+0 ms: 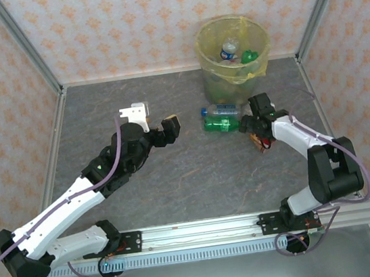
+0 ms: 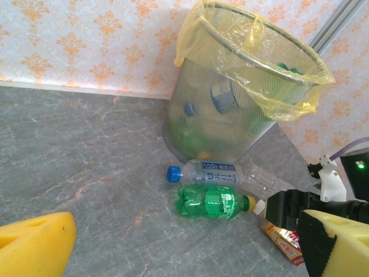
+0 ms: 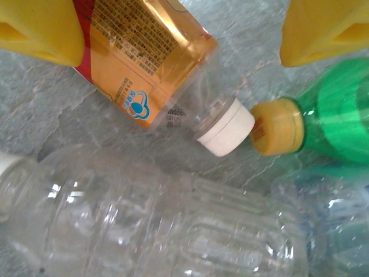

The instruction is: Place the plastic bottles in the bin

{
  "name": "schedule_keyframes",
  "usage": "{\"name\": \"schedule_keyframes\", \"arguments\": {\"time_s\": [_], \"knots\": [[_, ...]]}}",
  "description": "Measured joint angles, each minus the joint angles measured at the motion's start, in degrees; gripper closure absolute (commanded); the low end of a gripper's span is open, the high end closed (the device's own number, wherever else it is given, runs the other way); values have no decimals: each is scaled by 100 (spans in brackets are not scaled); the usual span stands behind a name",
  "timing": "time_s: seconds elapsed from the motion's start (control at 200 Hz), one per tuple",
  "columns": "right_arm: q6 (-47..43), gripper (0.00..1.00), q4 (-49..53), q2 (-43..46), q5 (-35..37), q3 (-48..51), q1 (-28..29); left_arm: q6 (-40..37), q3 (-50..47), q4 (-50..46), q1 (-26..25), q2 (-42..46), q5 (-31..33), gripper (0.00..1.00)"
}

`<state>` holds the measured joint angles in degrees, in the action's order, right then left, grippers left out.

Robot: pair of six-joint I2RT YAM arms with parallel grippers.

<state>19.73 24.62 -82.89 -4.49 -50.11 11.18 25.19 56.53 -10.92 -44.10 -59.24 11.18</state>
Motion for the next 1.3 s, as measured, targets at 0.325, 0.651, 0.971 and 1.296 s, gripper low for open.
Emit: {"name": "schedule_keyframes", "arguments": {"time_s": [0.325,0.651,0.971,1.296], "knots": [[723,17,168,778,-651,503,339,-68,0,4,0,-321,-4,1],[658,18,538,446,-278,11,284,-125,0,7,2,-313,-2,1],[619,23,485,-614,-282,-243,4,-120,-50,0,2,44,92,1],[573,35,343,-1283,-409,-402,-37,-107,-306,-44,22,337,219,1]]}}
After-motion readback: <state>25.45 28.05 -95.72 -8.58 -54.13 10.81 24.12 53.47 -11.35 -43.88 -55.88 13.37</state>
